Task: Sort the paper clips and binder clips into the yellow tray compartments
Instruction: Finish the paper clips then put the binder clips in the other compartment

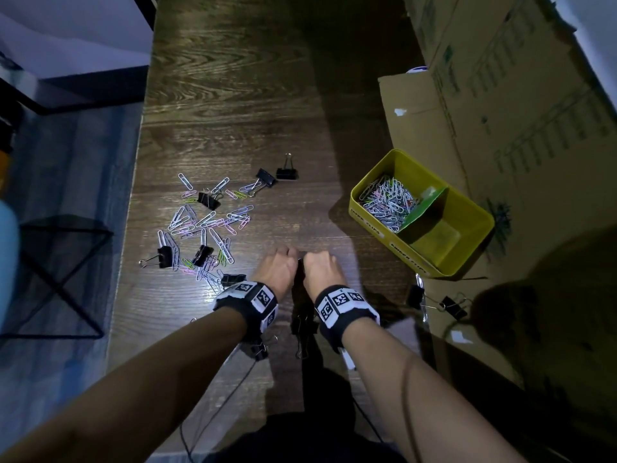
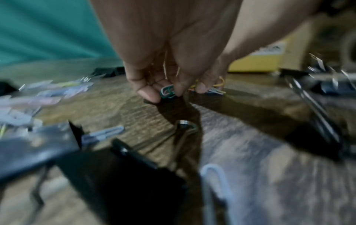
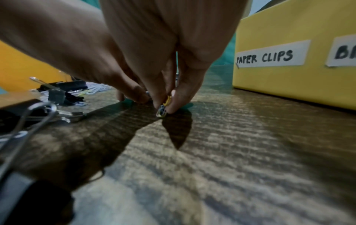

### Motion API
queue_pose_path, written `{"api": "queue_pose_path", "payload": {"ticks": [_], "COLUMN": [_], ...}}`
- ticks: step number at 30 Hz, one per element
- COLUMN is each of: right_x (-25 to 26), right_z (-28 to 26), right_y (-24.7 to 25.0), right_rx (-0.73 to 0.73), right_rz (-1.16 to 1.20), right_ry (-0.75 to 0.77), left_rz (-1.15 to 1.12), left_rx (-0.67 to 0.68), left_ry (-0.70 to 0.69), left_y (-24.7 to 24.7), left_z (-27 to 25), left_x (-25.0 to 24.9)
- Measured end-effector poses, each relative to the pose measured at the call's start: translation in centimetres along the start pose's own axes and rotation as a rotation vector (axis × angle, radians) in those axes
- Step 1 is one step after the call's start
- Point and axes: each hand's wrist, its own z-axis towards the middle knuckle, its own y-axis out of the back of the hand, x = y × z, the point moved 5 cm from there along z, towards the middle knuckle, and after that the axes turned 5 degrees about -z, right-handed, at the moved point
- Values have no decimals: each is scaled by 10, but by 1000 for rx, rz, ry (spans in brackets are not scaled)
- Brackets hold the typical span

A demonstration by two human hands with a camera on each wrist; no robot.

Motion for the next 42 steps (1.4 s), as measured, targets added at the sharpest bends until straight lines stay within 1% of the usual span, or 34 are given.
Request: {"api": "queue_pose_path", "payload": {"ticks": [2,5,7,8,10,12,14,17,19,22,24,26,28,30,32,33,35,37,38,40,41,42], "right_x": [2,6,6,4,-4,-19,-36,-57,-62,-59,-56,-53,-52,-56,-68,-76,-96,-113,-120,-126,-129,-131], "right_z": [1,1,3,4,8,11,15,14,9,-1,-8,-15,-18,-17,-15,-12,-2,6,9,10,10,11], "right_y": [1,-1,-3,-2,0,3,-2,-6,2,21,35,53,73,93,115,125,138,146,148,147,146,146], "right_rx": [18,39,50,62,45,-3,-35,-84,-117,-101,-76,-56,-45,-70,-167,-233,-344,-375,-346,-223,-193,-184], "right_rz": [-32,-92,-117,-107,-28,127,376,861,1141,1446,1548,1634,1702,1726,1673,1614,1430,1137,980,707,623,595], "right_ry": [44,112,123,106,32,-72,-162,-285,-293,-269,-232,-182,-133,-131,-168,-197,-278,-346,-351,-342,-323,-303], "left_rz": [118,128,63,-9,-221,-419,-687,-1232,-1555,-1914,-2042,-2106,-2134,-2108,-1992,-1911,-1740,-1561,-1437,-1176,-1100,-1079], "left_rx": [-2,23,47,58,11,-35,-16,-35,-33,66,106,121,146,187,219,212,173,133,127,168,177,172], "left_ry": [-60,-109,-92,-31,111,187,271,385,388,306,257,219,186,144,108,102,120,109,86,40,32,32], "left_y": [4,7,10,13,18,19,15,17,23,35,47,62,78,95,111,118,127,136,139,137,136,135], "left_z": [-2,-2,0,1,6,12,15,13,9,4,1,2,9,17,29,36,52,64,69,76,77,77], "left_x": [-8,-7,-3,3,19,32,41,46,45,35,23,7,-12,-34,-59,-71,-94,-112,-118,-121,-120,-117]}}
